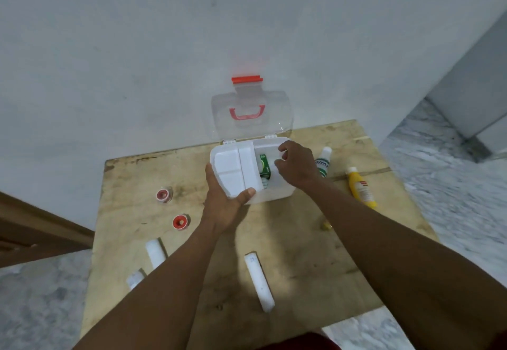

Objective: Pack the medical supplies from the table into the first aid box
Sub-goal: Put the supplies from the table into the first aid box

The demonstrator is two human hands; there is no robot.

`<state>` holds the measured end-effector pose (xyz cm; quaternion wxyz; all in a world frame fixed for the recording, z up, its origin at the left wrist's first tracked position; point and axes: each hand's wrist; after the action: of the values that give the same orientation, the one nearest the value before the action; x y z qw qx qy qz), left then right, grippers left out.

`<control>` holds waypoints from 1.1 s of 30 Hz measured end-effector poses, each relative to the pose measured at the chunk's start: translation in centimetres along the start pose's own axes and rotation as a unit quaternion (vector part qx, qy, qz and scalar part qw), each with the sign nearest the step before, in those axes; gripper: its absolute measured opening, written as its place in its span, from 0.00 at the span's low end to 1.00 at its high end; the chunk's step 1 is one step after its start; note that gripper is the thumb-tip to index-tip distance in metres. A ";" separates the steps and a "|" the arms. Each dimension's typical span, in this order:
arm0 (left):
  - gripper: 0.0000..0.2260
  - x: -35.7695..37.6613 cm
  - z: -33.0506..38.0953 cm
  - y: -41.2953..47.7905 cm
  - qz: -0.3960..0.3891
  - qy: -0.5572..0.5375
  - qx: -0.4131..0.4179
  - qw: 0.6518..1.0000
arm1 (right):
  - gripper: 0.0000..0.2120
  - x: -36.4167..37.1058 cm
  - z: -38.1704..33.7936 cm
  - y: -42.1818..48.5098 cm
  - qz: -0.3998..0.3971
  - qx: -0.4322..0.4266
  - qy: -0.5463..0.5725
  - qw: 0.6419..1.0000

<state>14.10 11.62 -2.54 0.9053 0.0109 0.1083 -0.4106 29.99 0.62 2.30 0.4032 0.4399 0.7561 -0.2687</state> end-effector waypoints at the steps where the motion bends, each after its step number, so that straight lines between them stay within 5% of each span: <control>1: 0.45 0.1 0.2 0.0 -0.003 0.004 -0.003 1.000 | 0.17 -0.8 0.4 -0.1 0.012 0.001 0.010 1.000; 5: 0.47 0.4 0.3 0.2 0.013 0.031 -0.051 0.998 | 0.14 -3.9 3.0 0.1 0.054 0.015 0.034 0.998; 13: 0.49 1.0 0.9 0.5 0.045 0.049 -0.067 0.995 | 0.16 -7.7 11.9 -0.5 -0.006 0.090 -0.068 0.994; 21: 0.30 1.4 2.5 -0.3 0.022 0.068 -0.077 0.995 | 0.26 -7.2 17.6 -1.0 -0.091 0.118 -0.096 0.984; 28: 0.29 1.9 3.4 -0.5 0.028 0.085 -0.085 0.992 | 0.35 -6.0 18.0 -0.7 -0.105 0.096 -0.086 0.986; 33: 0.25 2.2 3.8 -0.5 0.032 0.091 -0.084 0.992 | 0.30 -6.6 17.8 -1.0 -0.082 0.118 -0.042 0.989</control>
<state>15.79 9.23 0.75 0.9021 -0.0239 0.2238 -0.3683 37.69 -16.37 -1.53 0.3564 0.4088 0.7355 -0.4062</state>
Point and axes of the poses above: each hand's wrist, its own y-axis towards the middle knuckle, its own x-axis out of the palm, z = x × y, and after that the axes turned 4 degrees about z, right-handed
